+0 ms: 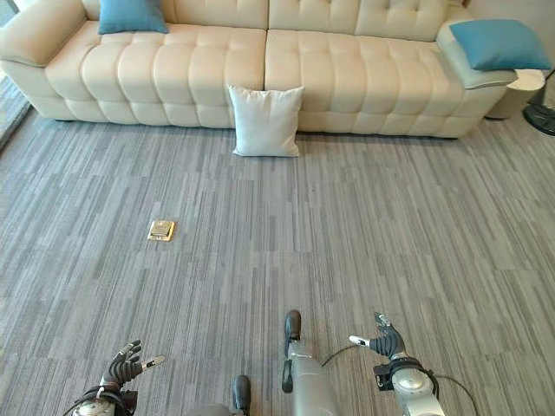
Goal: Pick up all the scattered cushions and arrange them neatly on the sofa.
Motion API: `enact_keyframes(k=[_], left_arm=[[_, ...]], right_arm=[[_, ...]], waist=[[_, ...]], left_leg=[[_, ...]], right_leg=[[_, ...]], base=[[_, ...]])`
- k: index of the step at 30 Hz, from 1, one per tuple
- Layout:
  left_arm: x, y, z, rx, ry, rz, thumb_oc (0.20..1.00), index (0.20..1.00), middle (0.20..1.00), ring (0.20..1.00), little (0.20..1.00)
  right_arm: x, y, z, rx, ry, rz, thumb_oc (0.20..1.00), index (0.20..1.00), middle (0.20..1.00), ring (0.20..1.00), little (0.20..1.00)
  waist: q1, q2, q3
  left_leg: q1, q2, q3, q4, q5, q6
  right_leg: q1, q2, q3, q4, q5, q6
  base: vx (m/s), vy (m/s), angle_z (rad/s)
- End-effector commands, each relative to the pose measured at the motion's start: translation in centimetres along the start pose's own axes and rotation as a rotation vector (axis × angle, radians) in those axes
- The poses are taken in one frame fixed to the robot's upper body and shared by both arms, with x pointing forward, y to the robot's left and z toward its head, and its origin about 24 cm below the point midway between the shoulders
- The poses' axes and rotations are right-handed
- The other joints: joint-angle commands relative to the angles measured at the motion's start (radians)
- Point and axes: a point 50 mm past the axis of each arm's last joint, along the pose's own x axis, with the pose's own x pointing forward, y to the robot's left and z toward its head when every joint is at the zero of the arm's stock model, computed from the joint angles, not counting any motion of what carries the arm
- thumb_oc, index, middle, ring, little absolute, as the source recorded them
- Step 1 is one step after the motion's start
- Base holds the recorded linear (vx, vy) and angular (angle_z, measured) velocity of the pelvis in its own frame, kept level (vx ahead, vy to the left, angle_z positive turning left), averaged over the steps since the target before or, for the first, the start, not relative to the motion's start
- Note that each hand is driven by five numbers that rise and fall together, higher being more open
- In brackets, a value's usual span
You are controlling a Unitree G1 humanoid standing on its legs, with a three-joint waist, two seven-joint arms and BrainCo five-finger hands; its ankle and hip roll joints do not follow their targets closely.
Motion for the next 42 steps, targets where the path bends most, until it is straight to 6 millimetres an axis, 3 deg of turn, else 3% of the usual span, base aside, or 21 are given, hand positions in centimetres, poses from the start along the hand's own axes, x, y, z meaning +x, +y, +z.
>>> enact_keyframes(k=[1,2,3,4,6,7,9,12,15,17,23,24,25,26,28,30,32,34,37,40,42], left_arm=[[0.5,0.2,2.3,0.021,-0.090,-0.012,1.000,1.000,1.000,1.000,1.000],[0.7,-0.1,2.6,0.025,-0.094,-0.032,1.000,1.000,1.000,1.000,1.000],[0.7,-0.1,2.6,0.025,-0.094,-0.032,1.000,1.000,1.000,1.000,1.000],[0.8,-0.2,2.9,0.030,-0.101,-0.034,1.000,1.000,1.000,1.000,1.000],[0.9,-0.1,2.8,0.037,-0.092,-0.030,1.000,1.000,1.000,1.000,1.000],[0.9,-0.2,3.0,0.037,-0.097,-0.034,1.000,1.000,1.000,1.000,1.000],[1.0,-0.4,3.0,0.037,-0.098,-0.043,1.000,1.000,1.000,1.000,1.000],[0.8,-0.3,2.7,0.057,-0.087,-0.048,1.000,1.000,1.000,1.000,1.000],[0.7,0.0,2.6,0.067,-0.089,-0.038,1.000,1.000,1.000,1.000,1.000],[0.7,-0.1,2.2,0.067,-0.076,-0.036,1.000,1.000,1.000,1.000,1.000],[0.4,0.1,0.9,0.078,-0.022,-0.035,1.000,1.000,1.000,1.000,1.000],[0.3,0.4,0.4,0.091,-0.002,-0.029,1.000,1.000,1.000,1.000,1.000],[0.4,0.4,0.5,0.091,-0.003,-0.028,1.000,1.000,1.000,1.000,1.000],[0.4,0.6,0.6,0.087,-0.005,-0.017,1.000,1.000,1.000,1.000,1.000],[0.5,1.0,1.1,0.088,-0.020,-0.004,1.000,1.000,1.000,1.000,1.000],[0.7,1.1,1.5,0.084,-0.030,0.005,1.000,1.000,1.000,1.000,1.000],[0.7,0.9,1.7,0.072,-0.038,0.000,1.000,1.000,1.000,1.000,1.000],[0.7,1.0,1.5,0.072,-0.033,0.004,1.000,1.000,1.000,1.000,1.000],[0.7,0.8,0.8,0.064,-0.004,0.009,1.000,1.000,1.000,1.000,1.000],[0.7,0.7,0.7,0.050,0.004,0.017,1.000,1.000,1.000,1.000,1.000],[0.6,0.5,0.5,0.055,0.003,0.007,1.000,1.000,1.000,1.000,1.000]], right_arm=[[0.8,-2.2,2.7,-0.018,-0.101,-0.053,1.000,1.000,1.000,1.000,1.000],[0.8,-2.5,2.7,-0.009,-0.104,-0.064,1.000,1.000,1.000,1.000,1.000],[0.8,-2.4,2.7,-0.009,-0.104,-0.063,1.000,1.000,1.000,1.000,1.000],[0.9,-2.5,2.8,-0.007,-0.106,-0.068,1.000,1.000,1.000,1.000,1.000],[0.9,-2.5,2.5,0.003,-0.087,-0.073,1.000,1.000,1.000,1.000,1.000],[0.9,-2.6,2.5,0.005,-0.087,-0.074,1.000,1.000,1.000,1.000,1.000],[1.0,-2.6,2.7,0.014,-0.090,-0.079,1.000,1.000,1.000,1.000,1.000],[1.1,-2.7,2.7,0.020,-0.088,-0.088,1.000,1.000,1.000,1.000,1.000],[1.3,-2.7,3.0,0.010,-0.095,-0.097,1.000,1.000,1.000,1.000,1.000],[1.3,-2.6,3.0,-0.001,-0.092,-0.101,1.000,1.000,1.000,1.000,1.000],[1.1,-1.7,2.4,-0.018,-0.072,-0.066,1.000,1.000,1.000,1.000,1.000],[0.9,-1.1,2.2,-0.014,-0.073,-0.042,1.000,1.000,1.000,1.000,1.000],[0.9,-0.8,2.2,-0.012,-0.075,-0.035,1.000,1.000,1.000,1.000,1.000],[1.0,-0.5,2.3,-0.015,-0.081,-0.026,1.000,1.000,1.000,1.000,1.000],[1.0,0.1,3.2,0.002,-0.121,-0.013,1.000,1.000,1.000,1.000,1.000],[1.1,0.4,4.0,0.003,-0.149,-0.003,1.000,1.000,1.000,1.000,1.000],[1.1,0.4,4.2,-0.004,-0.153,0.010,1.000,1.000,1.000,1.000,1.000],[1.1,0.0,4.2,-0.008,-0.152,-0.002,1.000,1.000,1.000,1.000,1.000],[1.3,-0.3,4.1,-0.012,-0.141,-0.010,1.000,1.000,1.000,1.000,1.000],[1.3,-0.4,4.0,-0.038,-0.132,-0.010,1.000,1.000,1.000,1.000,1.000],[1.2,-0.5,3.8,-0.046,-0.127,-0.007,1.000,1.000,1.000,1.000,1.000]], waist=[[-0.028,0.036,-0.020],[-0.024,0.029,-0.007],[-0.026,0.025,-0.009],[-0.022,0.018,-0.001],[-0.012,0.007,0.007],[-0.002,-0.001,0.013],[0.016,-0.017,0.018],[0.048,-0.034,0.025],[0.083,-0.020,0.016],[0.098,-0.018,0.004],[0.126,-0.028,-0.040],[0.138,-0.058,-0.052],[0.137,-0.064,-0.049],[0.132,-0.069,-0.045],[0.118,-0.057,-0.028],[0.102,-0.025,-0.009],[0.068,-0.004,0.004],[0.052,-0.002,0.017],[0.022,-0.008,0.024],[0.008,-0.006,0.025],[-0.004,-0.004,0.014]], left_leg=[[0.038,0.063,0.011,0.294,0.115,-0.173],[-0.056,0.105,0.055,0.497,0.205,-0.183],[-0.060,0.102,0.053,0.496,0.208,-0.183],[-0.101,0.118,0.076,0.585,0.229,-0.180],[-0.144,0.174,0.139,0.678,0.225,-0.161],[-0.189,0.172,0.158,0.691,0.182,-0.142],[-0.289,0.158,0.186,0.670,0.130,-0.125],[-0.408,0.137,0.216,0.458,0.106,-0.114],[-0.439,0.108,0.176,0.136,0.215,-0.138],[-0.482,0.111,0.179,0.035,0.245,-0.144],[-0.499,0.127,0.209,0.077,0.313,-0.136],[-0.493,0.097,0.212,0.141,0.282,-0.106],[-0.470,0.093,0.214,0.145,0.262,-0.095],[-0.444,0.089,0.224,0.147,0.235,-0.077],[-0.372,0.079,0.227,0.144,0.180,-0.040],[-0.277,0.081,0.214,0.113,0.143,-0.021],[-0.195,0.060,0.182,0.090,0.114,-0.021],[-0.139,0.042,0.170,0.088,0.074,-0.023],[-0.038,0.012,0.128,0.068,0.012,-0.043],[0.027,0.015,0.110,0.056,-0.023,-0.067],[0.079,0.024,0.095,0.047,-0.038,-0.081]], right_leg=[[0.060,0.032,-0.027,0.003,0.028,-0.029],[0.109,0.049,-0.027,0.011,-0.021,-0.077],[0.106,0.045,-0.028,0.009,-0.019,-0.076],[0.126,0.052,-0.023,0.013,-0.043,-0.095],[0.170,0.069,-0.009,0.031,-0.087,-0.126],[0.195,0.067,-0.002,0.032,-0.100,-0.125],[0.255,0.062,0.015,0.012,-0.117,-0.120],[0.346,0.055,0.034,-0.028,-0.141,-0.097],[0.430,0.083,0.063,-0.063,-0.169,-0.078],[0.486,0.092,0.091,-0.074,-0.199,-0.073],[0.582,0.076,0.155,-0.024,-0.228,-0.058],[0.563,0.029,0.155,0.106,-0.119,-0.005],[0.530,0.013,0.149,0.194,-0.068,0.014],[0.476,-0.005,0.146,0.304,0.034,0.045],[0.389,-0.046,0.117,0.479,0.149,0.052],[0.276,-0.071,0.076,0.570,0.098,0.019],[0.189,-0.028,0.042,0.501,-0.008,-0.007],[0.152,-0.031,0.004,0.368,-0.054,-0.006],[0.093,-0.024,-0.005,0.071,-0.013,0.015],[0.059,-0.045,-0.054,-0.066,0.028,0.044],[0.033,-0.063,-0.084,-0.078,0.047,0.049]], base=[[0.42,-0.338,0.92],[0.32,-0.257,0.73],[0.33,-0.257,0.54],[0.25,-0.174,-0.02],[0.38,-0.220,-0.32],[0.37,-0.143,-0.21],[0.40,-0.097,-0.25],[0.44,-0.001,-0.26],[0.50,0.067,-0.21],[0.56,0.092,-0.36],[0.58,0.175,-0.43],[0.53,0.244,-0.43],[0.68,0.327,-0.64],[0.39,0.212,-0.60],[0.42,0.231,-0.40],[0.47,0.229,0.13],[0.51,0.146,0.30],[0.49,0.036,0.39],[0.54,-0.031,0.27],[0.52,-0.082,0.27],[0.56,-0.142,0.13]])
